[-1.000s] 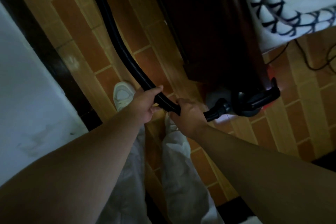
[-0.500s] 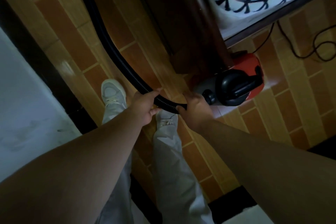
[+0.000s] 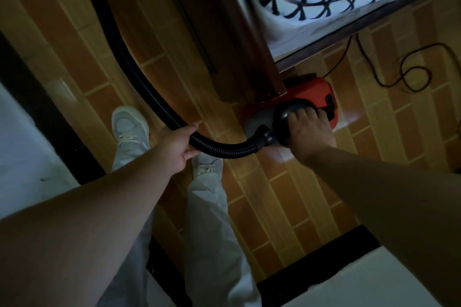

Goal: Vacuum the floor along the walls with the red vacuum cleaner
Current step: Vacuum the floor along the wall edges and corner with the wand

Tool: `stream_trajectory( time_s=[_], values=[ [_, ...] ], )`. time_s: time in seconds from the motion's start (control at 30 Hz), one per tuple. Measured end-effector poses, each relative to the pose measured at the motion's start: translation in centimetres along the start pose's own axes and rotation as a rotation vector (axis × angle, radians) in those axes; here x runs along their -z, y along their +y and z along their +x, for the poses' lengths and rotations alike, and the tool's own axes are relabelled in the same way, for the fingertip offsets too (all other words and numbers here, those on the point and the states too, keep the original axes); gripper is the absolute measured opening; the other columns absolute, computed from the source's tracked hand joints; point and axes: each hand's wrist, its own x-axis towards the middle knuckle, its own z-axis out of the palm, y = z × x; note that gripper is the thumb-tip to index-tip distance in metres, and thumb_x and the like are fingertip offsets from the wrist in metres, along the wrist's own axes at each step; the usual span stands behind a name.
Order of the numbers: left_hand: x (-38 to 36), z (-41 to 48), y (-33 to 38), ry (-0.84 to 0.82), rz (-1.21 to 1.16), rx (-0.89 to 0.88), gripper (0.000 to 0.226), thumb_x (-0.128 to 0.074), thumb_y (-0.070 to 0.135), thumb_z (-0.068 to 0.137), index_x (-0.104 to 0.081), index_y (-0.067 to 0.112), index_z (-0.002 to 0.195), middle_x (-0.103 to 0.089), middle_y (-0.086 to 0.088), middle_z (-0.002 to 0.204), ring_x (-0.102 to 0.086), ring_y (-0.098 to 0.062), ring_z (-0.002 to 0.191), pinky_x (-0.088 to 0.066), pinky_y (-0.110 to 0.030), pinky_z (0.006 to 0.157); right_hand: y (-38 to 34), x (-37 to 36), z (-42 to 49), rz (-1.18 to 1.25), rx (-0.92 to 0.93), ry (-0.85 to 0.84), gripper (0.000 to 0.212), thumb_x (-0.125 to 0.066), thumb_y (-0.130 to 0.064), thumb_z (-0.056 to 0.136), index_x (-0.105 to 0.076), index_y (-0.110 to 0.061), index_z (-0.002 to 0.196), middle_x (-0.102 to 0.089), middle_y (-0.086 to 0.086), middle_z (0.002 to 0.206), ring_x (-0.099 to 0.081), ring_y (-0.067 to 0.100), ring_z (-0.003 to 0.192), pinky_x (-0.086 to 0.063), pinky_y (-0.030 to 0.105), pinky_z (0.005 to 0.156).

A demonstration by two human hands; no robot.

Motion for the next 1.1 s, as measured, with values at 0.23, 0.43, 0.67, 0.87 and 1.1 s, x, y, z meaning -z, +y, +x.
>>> stream_trajectory(
  time_s=[0.23, 0.43, 0.67, 0.87, 1.1],
  values=[
    [0.5, 0.0, 0.1, 0.005, 0.004, -0.021, 0.034, -0.072, 0.013, 0.092, -0.058, 0.013, 0.123, -0.071, -0.009, 0.116, -0.068, -0.026, 0.108, -0.061, -0.050, 0.085, 1.5, -1.2, -0.2, -0.092, 0.056, -0.153, 0.034, -0.050, -0.033, 0.101, -0.048, -0.021, 0.133, -0.056, 0.005, 0.131, -0.047, 0.026, 0.129, -0.023, 0.050, 0.120],
    [2.1, 0.0, 3.0, 0.104, -0.021, -0.095, 0.020, -0.071, 0.016, 0.093, -0.059, 0.017, 0.110, -0.068, -0.007, 0.114, -0.068, -0.022, 0.105, -0.062, -0.046, 0.082, -0.4, -0.2, -0.8, 0.009, 0.090, -0.227, 0.032, -0.045, -0.038, 0.104, -0.049, -0.018, 0.129, -0.058, 0.007, 0.127, -0.052, 0.027, 0.120, -0.038, 0.041, 0.104],
    [5.7, 0.3, 7.9, 0.140, 0.025, -0.205, 0.041, -0.074, 0.021, 0.087, -0.062, 0.011, 0.125, -0.071, -0.009, 0.109, -0.072, -0.025, 0.101, -0.062, -0.040, 0.066, -6.3, 1.7, -2.5, 0.174, 0.085, -0.317, 0.034, -0.049, -0.034, 0.103, -0.049, -0.016, 0.132, -0.054, 0.010, 0.133, -0.050, 0.029, 0.123, -0.043, 0.039, 0.090],
    [7.7, -0.1, 11.8, 0.131, 0.029, -0.288, 0.039, -0.074, 0.022, 0.087, -0.064, 0.013, 0.124, -0.071, -0.007, 0.113, -0.071, -0.022, 0.101, -0.061, -0.034, 0.062, -9.9, 4.5, -2.4, 0.237, 0.047, -0.316, 0.040, -0.053, -0.031, 0.102, -0.050, -0.013, 0.136, -0.056, 0.010, 0.133, -0.055, 0.029, 0.121, -0.046, 0.039, 0.093],
    [7.9, -1.4, 17.4, 0.120, 0.026, -0.329, 0.038, -0.073, 0.027, 0.089, -0.063, 0.017, 0.125, -0.070, -0.003, 0.103, -0.067, -0.015, 0.082, -0.055, -0.027, 0.053, -13.3, 7.8, -1.2, 0.415, -0.003, -0.413, 0.039, -0.052, -0.033, 0.104, -0.049, -0.013, 0.138, -0.059, 0.012, 0.132, -0.059, 0.029, 0.119, -0.051, 0.041, 0.097]
  ],
)
